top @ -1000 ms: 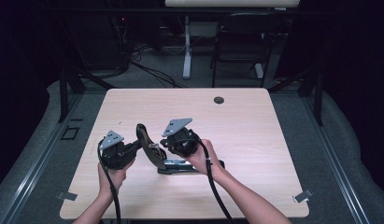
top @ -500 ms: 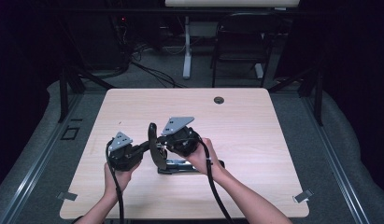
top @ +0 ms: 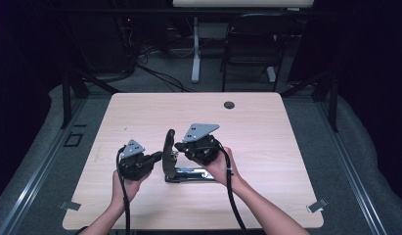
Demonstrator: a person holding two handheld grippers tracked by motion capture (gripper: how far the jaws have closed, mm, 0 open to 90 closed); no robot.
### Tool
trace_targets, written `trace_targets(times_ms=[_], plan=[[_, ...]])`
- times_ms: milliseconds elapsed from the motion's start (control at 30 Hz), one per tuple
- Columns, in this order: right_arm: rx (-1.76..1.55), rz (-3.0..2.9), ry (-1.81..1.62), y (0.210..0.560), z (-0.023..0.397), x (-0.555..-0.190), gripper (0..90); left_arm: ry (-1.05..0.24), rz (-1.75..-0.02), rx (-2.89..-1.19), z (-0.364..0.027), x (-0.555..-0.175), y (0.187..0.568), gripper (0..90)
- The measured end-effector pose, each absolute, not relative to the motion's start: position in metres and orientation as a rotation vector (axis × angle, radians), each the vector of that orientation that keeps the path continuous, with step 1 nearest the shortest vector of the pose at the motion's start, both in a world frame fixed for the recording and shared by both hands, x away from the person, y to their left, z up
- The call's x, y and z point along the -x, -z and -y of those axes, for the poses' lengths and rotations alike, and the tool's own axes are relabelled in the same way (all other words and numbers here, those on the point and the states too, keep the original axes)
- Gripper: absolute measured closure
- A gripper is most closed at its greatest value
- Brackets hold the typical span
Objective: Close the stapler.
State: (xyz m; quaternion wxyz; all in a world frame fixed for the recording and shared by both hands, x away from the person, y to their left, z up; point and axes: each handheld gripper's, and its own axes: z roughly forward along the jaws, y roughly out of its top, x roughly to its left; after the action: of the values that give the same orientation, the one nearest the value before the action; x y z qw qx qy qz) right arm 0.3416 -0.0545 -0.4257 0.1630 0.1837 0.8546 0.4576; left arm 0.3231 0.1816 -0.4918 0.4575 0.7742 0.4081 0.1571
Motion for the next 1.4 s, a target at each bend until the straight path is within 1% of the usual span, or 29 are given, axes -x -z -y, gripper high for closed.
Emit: trace_targets(times_ms=[267,433,667,733,833,967,1033,1067,1167,1233,1400], plan=[[-0.579,-2.413,-1.31,0.427,0.069,-0.344,90.0,-0.371,-0.987,-1.943,-0.177,-0.323,0.494,89.6],[-0.605,-2.404,-1.316,0.43,0.079,-0.343,90.0,-0.365,-0.994,-1.958,-0.177,-0.325,0.494,84.6],[-0.64,-2.362,-1.334,0.437,0.095,-0.34,90.0,-0.367,-1.042,-1.976,-0.182,-0.329,0.493,61.4],[-0.66,-2.365,-1.325,0.441,0.102,-0.339,90.0,-0.357,-1.061,-1.975,-0.183,-0.33,0.494,51.8],[-0.681,-2.361,-1.329,0.445,0.109,-0.339,90.0,-0.353,-1.072,-1.99,-0.184,-0.332,0.495,42.3],[-0.704,-2.361,-1.316,0.449,0.117,-0.34,90.0,-0.341,-1.088,-1.983,-0.187,-0.334,0.496,33.4],[-0.727,-2.366,-1.301,0.452,0.122,-0.341,90.0,-0.338,-1.099,-1.978,-0.19,-0.334,0.497,27.3],[-0.727,-2.366,-1.301,0.452,0.122,-0.341,90.0,-0.334,-1.108,-1.979,-0.191,-0.335,0.497,27.3],[-0.751,-2.373,-1.294,0.457,0.127,-0.341,90.0,-0.33,-1.122,-2.008,-0.197,-0.337,0.499,18.8],[-0.759,-2.374,-1.298,0.458,0.129,-0.341,90.0,-0.33,-1.149,-2.0,-0.204,-0.339,0.501,15.9],[-0.773,-2.377,-1.292,0.46,0.132,-0.342,90.0,-0.344,-1.214,-1.975,-0.221,-0.344,0.505,13.9]])
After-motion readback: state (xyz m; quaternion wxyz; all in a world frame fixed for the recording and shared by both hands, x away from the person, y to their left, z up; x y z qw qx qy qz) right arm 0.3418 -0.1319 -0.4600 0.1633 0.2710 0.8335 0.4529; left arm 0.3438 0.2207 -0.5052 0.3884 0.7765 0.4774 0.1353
